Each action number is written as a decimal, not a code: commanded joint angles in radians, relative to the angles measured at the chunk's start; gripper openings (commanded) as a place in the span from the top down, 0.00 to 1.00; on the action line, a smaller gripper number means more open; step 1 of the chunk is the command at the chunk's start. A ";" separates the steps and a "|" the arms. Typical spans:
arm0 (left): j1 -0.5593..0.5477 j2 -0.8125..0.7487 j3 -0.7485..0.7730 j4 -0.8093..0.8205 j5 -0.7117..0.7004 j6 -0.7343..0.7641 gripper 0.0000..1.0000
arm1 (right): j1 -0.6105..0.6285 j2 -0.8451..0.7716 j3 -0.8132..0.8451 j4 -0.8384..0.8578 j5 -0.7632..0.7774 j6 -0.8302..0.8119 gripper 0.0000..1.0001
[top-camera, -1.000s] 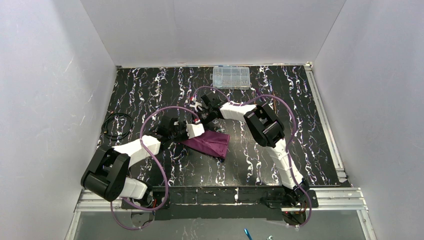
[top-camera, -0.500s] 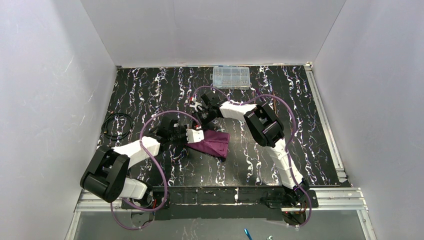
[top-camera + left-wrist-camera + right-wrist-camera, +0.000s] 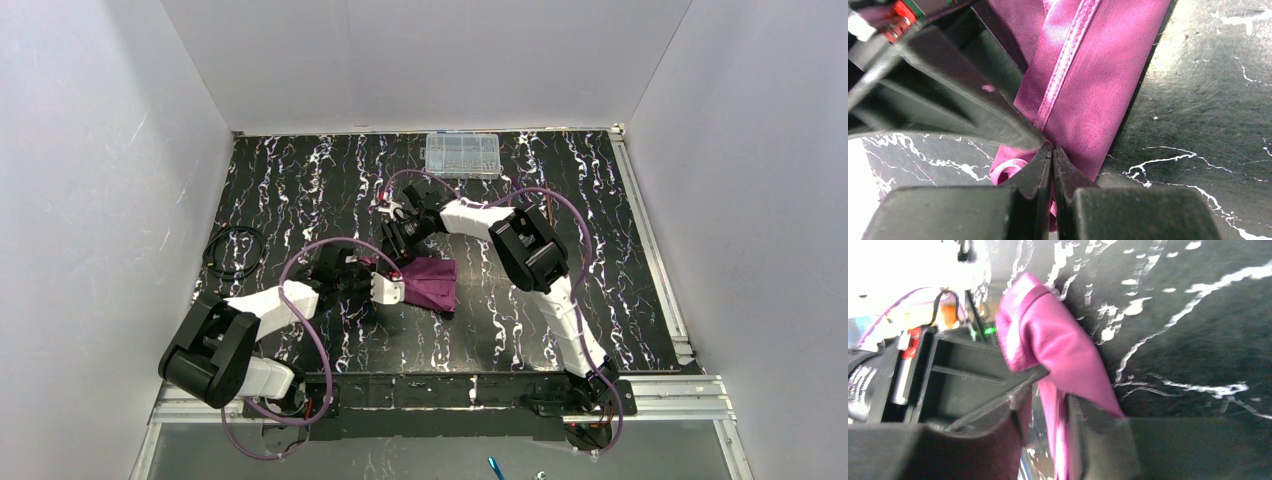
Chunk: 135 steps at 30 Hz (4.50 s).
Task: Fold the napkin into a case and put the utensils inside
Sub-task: Grasp the top corner of the smaller rectangle folded napkin from the folded napkin, then smooth out the smaller rectangle-folded napkin at the center of the board.
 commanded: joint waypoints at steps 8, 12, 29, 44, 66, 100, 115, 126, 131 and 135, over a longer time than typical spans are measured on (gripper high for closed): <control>-0.006 0.007 -0.059 -0.108 0.032 0.060 1.00 | -0.115 -0.319 -0.257 0.068 0.041 -0.158 0.41; -0.006 0.005 -0.056 -0.114 0.032 0.061 1.00 | -0.122 -0.451 -0.395 -0.015 0.133 -0.342 0.38; -0.006 0.008 -0.044 -0.107 0.017 0.036 1.00 | -0.001 -0.768 -0.780 0.024 0.400 -0.599 0.01; -0.006 0.004 -0.044 -0.104 0.011 0.026 1.00 | 0.129 -0.726 -0.805 0.120 0.585 -0.620 0.64; -0.006 -0.012 -0.053 -0.106 0.017 0.039 1.00 | 0.024 -0.598 -0.446 -0.215 0.386 -0.695 0.99; -0.006 -0.051 0.032 -0.082 -0.003 -0.129 1.00 | -0.142 -0.157 -0.081 -0.619 0.230 -0.824 0.99; 0.012 -0.121 0.047 -0.092 0.016 -0.306 1.00 | -0.141 -0.143 -0.120 -0.608 0.266 -0.795 0.99; 0.007 -0.114 -0.014 -0.108 0.074 -0.090 1.00 | -0.146 -0.137 -0.022 -0.622 0.203 -0.735 0.99; 0.002 -0.106 -0.045 -0.105 0.075 -0.008 1.00 | -0.158 -0.150 -0.019 -0.595 0.119 -0.729 0.99; 0.002 -0.100 -0.055 -0.115 0.070 0.018 1.00 | -0.177 -0.207 -0.049 -0.514 0.020 -0.692 0.99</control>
